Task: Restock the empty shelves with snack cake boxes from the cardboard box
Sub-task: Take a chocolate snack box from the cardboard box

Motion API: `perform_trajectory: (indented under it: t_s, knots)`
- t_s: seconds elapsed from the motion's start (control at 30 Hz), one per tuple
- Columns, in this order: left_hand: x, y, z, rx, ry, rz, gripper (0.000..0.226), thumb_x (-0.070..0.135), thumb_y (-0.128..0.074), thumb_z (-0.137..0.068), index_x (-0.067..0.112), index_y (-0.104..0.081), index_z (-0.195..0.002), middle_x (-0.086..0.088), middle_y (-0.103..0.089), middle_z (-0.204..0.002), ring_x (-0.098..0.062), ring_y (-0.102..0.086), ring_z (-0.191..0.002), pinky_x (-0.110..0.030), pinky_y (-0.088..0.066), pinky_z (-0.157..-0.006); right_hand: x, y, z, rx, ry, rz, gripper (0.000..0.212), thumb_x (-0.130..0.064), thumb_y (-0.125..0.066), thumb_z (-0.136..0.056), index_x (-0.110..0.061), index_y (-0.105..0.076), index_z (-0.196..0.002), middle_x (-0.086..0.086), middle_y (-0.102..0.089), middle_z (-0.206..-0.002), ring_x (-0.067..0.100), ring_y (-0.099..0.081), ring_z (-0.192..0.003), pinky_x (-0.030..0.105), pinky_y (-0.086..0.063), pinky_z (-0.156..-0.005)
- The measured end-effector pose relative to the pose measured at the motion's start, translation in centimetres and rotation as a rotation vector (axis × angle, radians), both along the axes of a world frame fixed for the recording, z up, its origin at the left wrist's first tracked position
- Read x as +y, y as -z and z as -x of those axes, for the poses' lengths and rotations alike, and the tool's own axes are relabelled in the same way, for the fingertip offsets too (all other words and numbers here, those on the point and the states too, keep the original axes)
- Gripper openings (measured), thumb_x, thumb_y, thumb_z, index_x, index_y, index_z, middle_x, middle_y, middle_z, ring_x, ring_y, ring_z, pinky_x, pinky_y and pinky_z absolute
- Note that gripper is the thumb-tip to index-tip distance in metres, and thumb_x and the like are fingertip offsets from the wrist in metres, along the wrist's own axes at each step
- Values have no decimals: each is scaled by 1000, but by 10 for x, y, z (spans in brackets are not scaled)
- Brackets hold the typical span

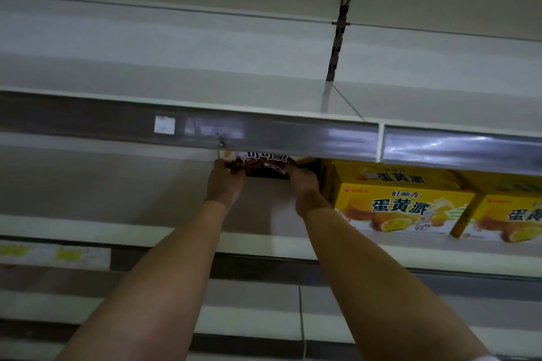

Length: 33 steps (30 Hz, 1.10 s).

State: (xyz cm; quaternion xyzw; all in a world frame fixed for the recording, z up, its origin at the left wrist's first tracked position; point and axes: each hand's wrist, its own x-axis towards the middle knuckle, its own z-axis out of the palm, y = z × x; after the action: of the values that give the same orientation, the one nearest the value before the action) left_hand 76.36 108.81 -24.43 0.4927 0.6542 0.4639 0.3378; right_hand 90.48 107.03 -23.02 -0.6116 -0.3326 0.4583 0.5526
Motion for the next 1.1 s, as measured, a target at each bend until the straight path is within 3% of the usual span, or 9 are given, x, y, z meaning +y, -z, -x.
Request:
perform_trajectory:
  t_s: [0.13,0.2,0.3,0.37,0.43,0.57,0.77,0.93,1.1]
  knots:
    - [-29,-10,-3,181,59,74,51,20,-53,-95,9,-38,-142,-18,-49,-139,-33,-48,-126,-34,-39,-102,-22,-3,-7,-165,-99,47,42,-29,-53,-97,-2,-54,-128,12,-58,-123,21,-51,-99,25,-34,-79]
    - [-40,-13,-5,214,67,110,52,21,-51,-96,10,-35,-145,-15,-47,-142,-31,-46,-128,-33,-37,-104,-33,-3,-9,-270,-148,53,39,-32,-48,-99,-5,-53,-127,4,-55,-108,19,-49,-99,24,-36,-82]
    - [-57,-16,-8,302,76,159,49,24,-48,-98,8,-36,-143,-15,-46,-143,-31,-45,-129,-31,-36,-102,-50,-4,-10,-284,-155,123,19,-35,-51,-97,-17,-48,-103,0,-49,-88,21,-47,-95,30,-38,-88]
    - [-71,-18,-10,350,100,178,45,25,-43,-100,7,-39,-141,-15,-46,-142,-30,-46,-127,-30,-37,-98,-61,-4,-9,-320,-160,164,23,-38,-50,-97,-15,-50,-102,10,-55,-99,29,-54,-102,30,-39,-87]
    - [-81,-18,-11,370,121,181,43,27,-40,-102,6,-42,-140,-14,-47,-142,-29,-46,-126,-29,-37,-98,-72,-3,-10,-301,-145,156,32,-41,-52,-95,-12,-53,-108,15,-57,-115,33,-54,-113,35,-42,-97]
    - [-95,-12,-8,350,200,149,46,30,-39,-101,7,-42,-142,-14,-41,-147,-30,-41,-132,-35,-32,-109,-113,-5,-20,-344,-112,158,61,-50,-45,-96,-6,-46,-137,16,-50,-138,33,-46,-127,39,-36,-107]
    - [-145,-11,-10,399,299,17,40,27,-34,-102,5,-55,-127,-17,-57,-128,-33,-54,-113,-37,-42,-92,-177,0,-39,-415,49,130,60,-51,-34,-99,-5,-48,-135,17,-52,-133,30,-50,-119,34,-40,-94]
    - [-188,-14,-21,418,333,-101,31,26,-40,-100,9,-62,-113,-13,-63,-110,-30,-57,-99,-36,-47,-81,-245,11,-57,-425,239,115,57,-48,-37,-99,-4,-50,-133,18,-54,-133,34,-50,-122,40,-41,-101]
    - [-228,1,-55,395,532,-73,33,30,-41,-101,10,-62,-116,-12,-64,-113,-30,-58,-101,-34,-46,-80,-324,24,-88,-374,316,223,62,-51,-39,-98,-6,-44,-140,14,-47,-142,32,-44,-129,43,-36,-108]
